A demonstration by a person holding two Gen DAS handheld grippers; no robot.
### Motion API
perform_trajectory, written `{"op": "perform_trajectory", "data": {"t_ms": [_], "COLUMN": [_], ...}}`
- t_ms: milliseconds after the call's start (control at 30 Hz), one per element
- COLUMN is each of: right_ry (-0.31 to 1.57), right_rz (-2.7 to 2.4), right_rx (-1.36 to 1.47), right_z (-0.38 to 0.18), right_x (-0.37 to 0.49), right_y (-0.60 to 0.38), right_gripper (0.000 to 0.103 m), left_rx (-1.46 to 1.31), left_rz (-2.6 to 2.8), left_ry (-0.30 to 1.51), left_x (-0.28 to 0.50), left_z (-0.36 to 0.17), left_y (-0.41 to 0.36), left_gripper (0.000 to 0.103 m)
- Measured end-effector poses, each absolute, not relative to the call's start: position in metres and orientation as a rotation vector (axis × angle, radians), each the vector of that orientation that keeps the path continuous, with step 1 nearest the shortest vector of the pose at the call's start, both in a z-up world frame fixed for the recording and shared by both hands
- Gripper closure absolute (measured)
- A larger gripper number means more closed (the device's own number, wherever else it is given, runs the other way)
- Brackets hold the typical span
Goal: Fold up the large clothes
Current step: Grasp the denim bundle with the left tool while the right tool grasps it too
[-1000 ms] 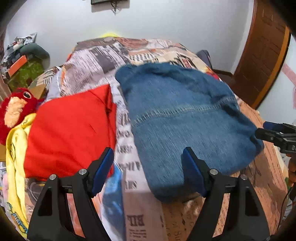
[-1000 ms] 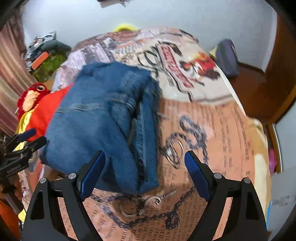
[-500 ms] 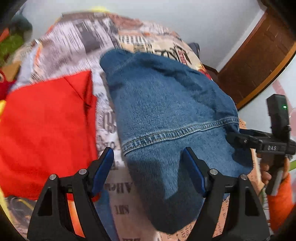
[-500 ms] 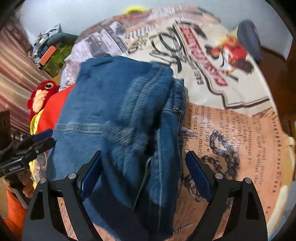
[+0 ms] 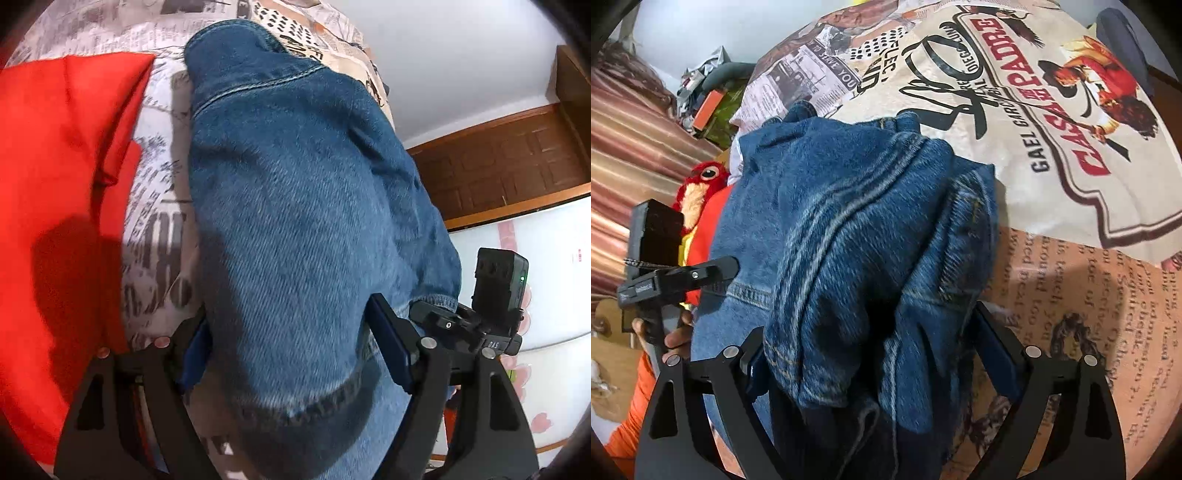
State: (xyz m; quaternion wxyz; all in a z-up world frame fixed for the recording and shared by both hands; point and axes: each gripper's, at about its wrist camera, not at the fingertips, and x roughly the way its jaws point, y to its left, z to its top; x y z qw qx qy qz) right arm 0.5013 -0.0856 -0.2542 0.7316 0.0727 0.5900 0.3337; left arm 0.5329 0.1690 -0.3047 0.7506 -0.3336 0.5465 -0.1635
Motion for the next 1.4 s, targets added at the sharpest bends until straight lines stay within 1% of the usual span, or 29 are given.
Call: {"op": "perform_trajectory", "data": {"t_ms": [67, 133, 200, 233, 300, 333, 367, 400, 433, 467, 500, 600, 767, 1033, 1200, 1300, 1400], "right_ry": [1.291, 1.280, 1.273, 1.271, 1.266, 1.264, 1.259, 1.254, 1.248, 1.241, 1.232, 1.208, 1.149, 1.026, 0.992, 1.005, 1.025], "right_rz": [0.741, 0.749, 0.754, 0.751, 0.745, 0.744, 0.741, 0.739, 0.740, 0.741, 0.741, 0.736, 0.754, 0.825, 0.886, 0.913, 0.938], "right_rx": [0.173, 0.169, 0.171, 0.173, 0.166, 0.163, 0.159, 0.157, 0.154, 0.152, 0.147, 0.127, 0.097, 0.074, 0.080, 0.100, 0.110], "right_z": [-0.255, -0.253, -0.250, -0.248, -0.243, -0.239, -0.234, -0.229, -0.224, -0.217, -0.211, -0.192, -0.153, -0.101, -0.094, -0.100, -0.113], "right_x": [0.502, 0.501, 0.499, 0.497, 0.495, 0.493, 0.491, 0.489, 0.487, 0.483, 0.480, 0.469, 0.448, 0.414, 0.409, 0.411, 0.416], "right_y": [-0.083, -0.083, -0.085, -0.085, -0.085, -0.084, -0.083, -0.082, -0.081, -0.080, -0.079, -0.072, -0.052, 0.001, 0.045, 0.070, 0.098], "right_gripper": [0.017, 0.023, 0.035, 0.038, 0.051, 0.055, 0.061, 0.065, 0.066, 0.069, 0.070, 0.072, 0.073, 0.073, 0.073, 0.073, 0.073], "left_rx": [-0.709, -0.684, -0.691, -0.694, -0.679, -0.649, -0.621, -0.595, -0.563, -0.549, -0.538, -0.518, -0.490, -0.468, -0.454, -0.439, -0.434], "left_rz": [-0.356, -0.366, -0.366, -0.368, -0.363, -0.358, -0.355, -0.354, -0.358, -0.364, -0.373, -0.393, -0.367, -0.308, -0.246, -0.191, -0.144], "left_ry": [1.187, 1.180, 1.178, 1.174, 1.167, 1.155, 1.145, 1.136, 1.118, 1.106, 1.093, 1.050, 0.965, 0.825, 0.797, 0.791, 0.804], "left_x": [0.534, 0.535, 0.533, 0.532, 0.529, 0.527, 0.525, 0.525, 0.521, 0.516, 0.514, 0.499, 0.468, 0.405, 0.381, 0.374, 0.375], "left_z": [-0.303, -0.303, -0.300, -0.298, -0.293, -0.285, -0.280, -0.275, -0.264, -0.257, -0.249, -0.221, -0.172, -0.107, -0.088, -0.087, -0.096], "left_y": [0.164, 0.159, 0.157, 0.156, 0.156, 0.152, 0.149, 0.146, 0.142, 0.140, 0.138, 0.135, 0.152, 0.223, 0.265, 0.285, 0.305], "left_gripper": [0.024, 0.023, 0.024, 0.027, 0.039, 0.042, 0.046, 0.051, 0.053, 0.057, 0.061, 0.064, 0.065, 0.065, 0.065, 0.065, 0.065]}}
